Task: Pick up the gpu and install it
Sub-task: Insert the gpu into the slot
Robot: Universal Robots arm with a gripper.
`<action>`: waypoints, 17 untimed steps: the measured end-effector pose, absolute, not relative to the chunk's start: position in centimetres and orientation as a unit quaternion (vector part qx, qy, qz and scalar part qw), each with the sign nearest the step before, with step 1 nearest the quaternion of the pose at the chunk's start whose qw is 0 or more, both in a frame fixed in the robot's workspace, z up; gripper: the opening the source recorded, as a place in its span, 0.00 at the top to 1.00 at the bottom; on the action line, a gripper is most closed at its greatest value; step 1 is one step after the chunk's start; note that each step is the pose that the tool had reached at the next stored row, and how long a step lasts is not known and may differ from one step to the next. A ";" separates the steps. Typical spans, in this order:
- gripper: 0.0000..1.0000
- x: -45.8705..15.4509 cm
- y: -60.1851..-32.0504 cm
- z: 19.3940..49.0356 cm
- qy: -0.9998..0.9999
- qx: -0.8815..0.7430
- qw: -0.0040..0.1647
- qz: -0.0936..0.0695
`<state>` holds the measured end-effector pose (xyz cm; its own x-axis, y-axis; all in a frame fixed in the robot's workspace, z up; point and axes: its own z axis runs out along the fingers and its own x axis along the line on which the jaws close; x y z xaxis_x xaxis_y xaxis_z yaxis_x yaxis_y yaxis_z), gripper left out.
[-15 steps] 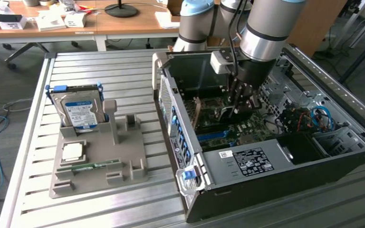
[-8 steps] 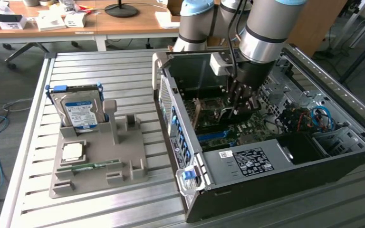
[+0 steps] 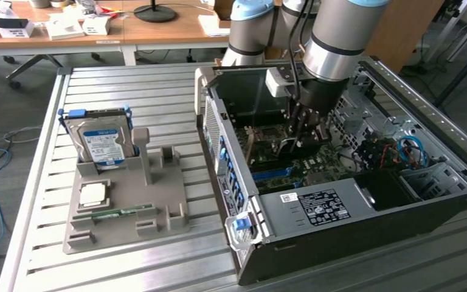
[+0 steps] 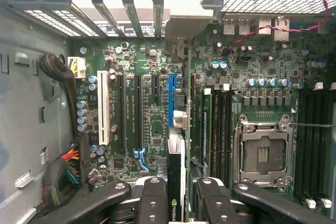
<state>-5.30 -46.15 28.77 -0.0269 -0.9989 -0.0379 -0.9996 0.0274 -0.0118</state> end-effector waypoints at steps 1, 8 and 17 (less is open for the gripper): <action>0.74 -5.3 -46.2 28.8 0.716 -0.697 0.018 0.009; 0.74 -5.3 -46.3 28.8 0.717 -0.697 0.018 0.009; 0.74 -5.4 -46.3 28.7 0.717 -0.697 0.018 0.009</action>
<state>-5.42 -46.28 28.74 -0.0270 -0.9989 -0.0379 -0.9996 0.0274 -0.0118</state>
